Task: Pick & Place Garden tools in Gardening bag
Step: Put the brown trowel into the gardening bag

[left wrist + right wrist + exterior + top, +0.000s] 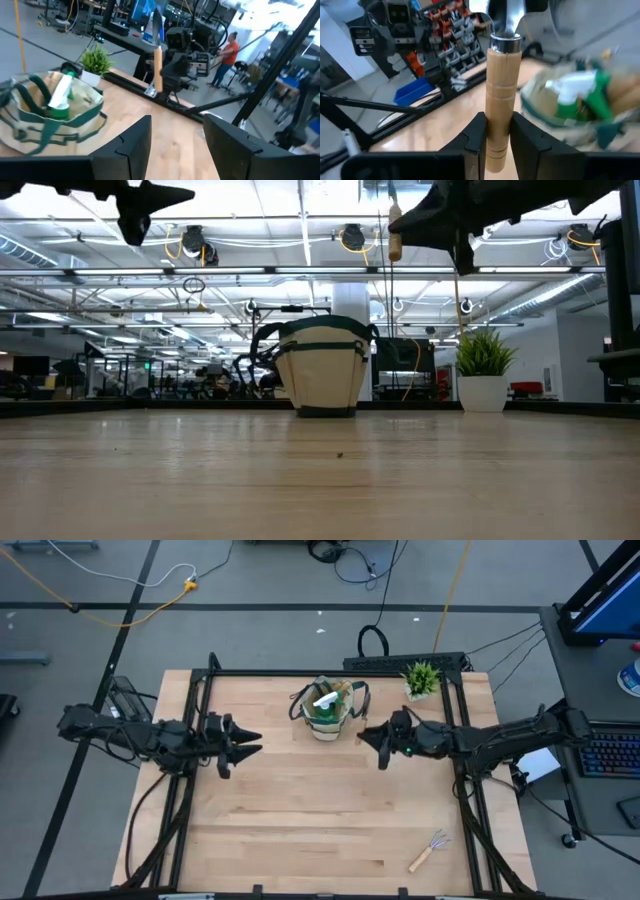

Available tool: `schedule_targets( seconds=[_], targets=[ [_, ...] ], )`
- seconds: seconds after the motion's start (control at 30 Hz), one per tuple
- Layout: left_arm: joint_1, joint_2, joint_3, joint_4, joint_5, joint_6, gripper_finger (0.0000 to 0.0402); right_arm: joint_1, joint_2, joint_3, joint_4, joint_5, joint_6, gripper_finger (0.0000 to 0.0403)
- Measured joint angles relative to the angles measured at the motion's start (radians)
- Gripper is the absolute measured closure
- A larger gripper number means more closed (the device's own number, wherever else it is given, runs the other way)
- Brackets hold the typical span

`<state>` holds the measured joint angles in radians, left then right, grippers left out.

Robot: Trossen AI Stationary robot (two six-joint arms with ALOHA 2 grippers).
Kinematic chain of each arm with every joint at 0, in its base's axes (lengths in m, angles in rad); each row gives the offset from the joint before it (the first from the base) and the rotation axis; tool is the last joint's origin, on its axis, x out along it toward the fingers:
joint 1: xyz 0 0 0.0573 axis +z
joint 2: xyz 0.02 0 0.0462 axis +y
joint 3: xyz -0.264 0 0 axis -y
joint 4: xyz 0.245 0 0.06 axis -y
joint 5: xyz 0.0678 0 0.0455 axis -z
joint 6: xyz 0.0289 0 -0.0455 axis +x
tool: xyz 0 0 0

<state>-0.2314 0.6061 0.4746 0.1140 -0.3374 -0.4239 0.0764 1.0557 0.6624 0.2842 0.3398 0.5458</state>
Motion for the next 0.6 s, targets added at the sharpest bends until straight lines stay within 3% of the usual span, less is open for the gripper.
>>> schedule_targets(
  seconds=[0.23, 0.6],
  targets=[
    [0.0, 0.088, 0.0, 0.126, 0.0, -0.087, 0.0218, -0.036, -0.057, 0.047, 0.003, 0.001, -0.302, 0.0349],
    [0.0, 0.141, 0.0, 0.149, 0.024, -0.126, 0.0218, -0.051, -0.043, 0.295, -0.153, 0.042, -0.795, 0.0349]
  ],
)
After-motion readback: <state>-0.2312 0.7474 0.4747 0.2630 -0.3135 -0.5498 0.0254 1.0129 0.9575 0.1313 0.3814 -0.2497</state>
